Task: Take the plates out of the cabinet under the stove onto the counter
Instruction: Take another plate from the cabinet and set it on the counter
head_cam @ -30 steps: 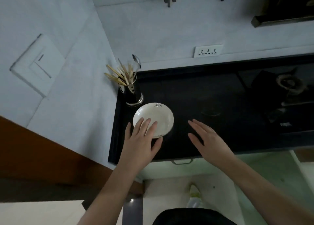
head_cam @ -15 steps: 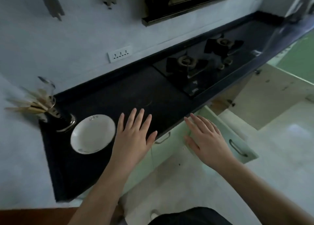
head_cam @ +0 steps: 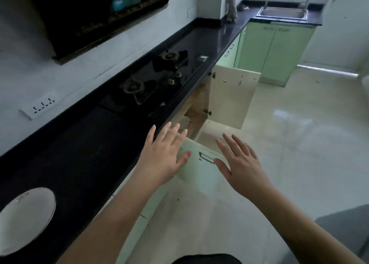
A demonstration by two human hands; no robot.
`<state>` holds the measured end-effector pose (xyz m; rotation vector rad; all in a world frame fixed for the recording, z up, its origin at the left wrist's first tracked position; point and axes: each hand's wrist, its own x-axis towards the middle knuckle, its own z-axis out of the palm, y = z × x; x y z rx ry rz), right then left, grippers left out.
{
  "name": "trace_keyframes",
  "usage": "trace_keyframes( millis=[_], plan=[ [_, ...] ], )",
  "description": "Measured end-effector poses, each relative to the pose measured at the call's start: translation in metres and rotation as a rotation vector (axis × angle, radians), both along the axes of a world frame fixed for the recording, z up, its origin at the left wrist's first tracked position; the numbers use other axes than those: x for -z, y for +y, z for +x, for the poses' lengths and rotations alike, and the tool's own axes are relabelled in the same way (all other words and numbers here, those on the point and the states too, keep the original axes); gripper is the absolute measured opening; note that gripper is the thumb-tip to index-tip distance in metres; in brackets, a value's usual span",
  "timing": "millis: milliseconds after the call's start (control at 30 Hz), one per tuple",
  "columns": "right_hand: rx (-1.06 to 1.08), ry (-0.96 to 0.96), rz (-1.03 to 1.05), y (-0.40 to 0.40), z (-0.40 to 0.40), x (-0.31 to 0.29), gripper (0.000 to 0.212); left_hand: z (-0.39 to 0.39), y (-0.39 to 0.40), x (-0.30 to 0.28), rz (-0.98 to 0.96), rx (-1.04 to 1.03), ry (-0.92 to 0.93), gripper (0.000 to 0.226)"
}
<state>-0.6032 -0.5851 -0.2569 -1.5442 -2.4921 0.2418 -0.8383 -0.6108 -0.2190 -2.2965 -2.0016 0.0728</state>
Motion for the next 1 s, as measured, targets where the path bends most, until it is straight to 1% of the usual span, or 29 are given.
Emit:
trace_keyframes(
  millis=[100,167,300,400,533,667,767,867,1000],
  plan=[
    [0.091,0.005,0.0,0.009,0.045,0.003,0.069,0.042,0.021,0.0,-0.013,0.057,-0.005,0.08],
    [0.136,0.012,-0.004,0.013,0.07,0.006,0.069,0.064,0.033,0.002,-0.02,0.081,-0.016,0.077],
    [0.209,0.009,-0.009,0.024,0.106,0.009,0.065,0.096,0.059,0.007,-0.018,0.131,-0.018,0.076],
    [0.247,0.012,-0.036,0.037,0.123,0.013,0.065,0.109,0.085,0.016,-0.023,0.175,-0.011,0.078],
    [0.366,0.004,-0.061,0.062,0.144,0.019,0.065,0.117,0.129,0.029,-0.01,0.212,-0.048,0.079],
    [0.427,-0.018,-0.084,0.087,0.164,0.025,0.065,0.125,0.179,0.045,-0.062,0.258,-0.036,0.081],
    [0.466,-0.09,-0.061,0.105,0.176,0.028,0.067,0.141,0.214,0.053,-0.1,0.307,-0.062,0.081],
    [0.523,-0.078,-0.057,0.121,0.19,0.028,0.067,0.156,0.237,0.059,-0.14,0.329,-0.1,0.081],
    [0.559,-0.07,-0.082,0.148,0.214,0.034,0.063,0.181,0.272,0.066,-0.184,0.344,-0.091,0.075]
  ],
)
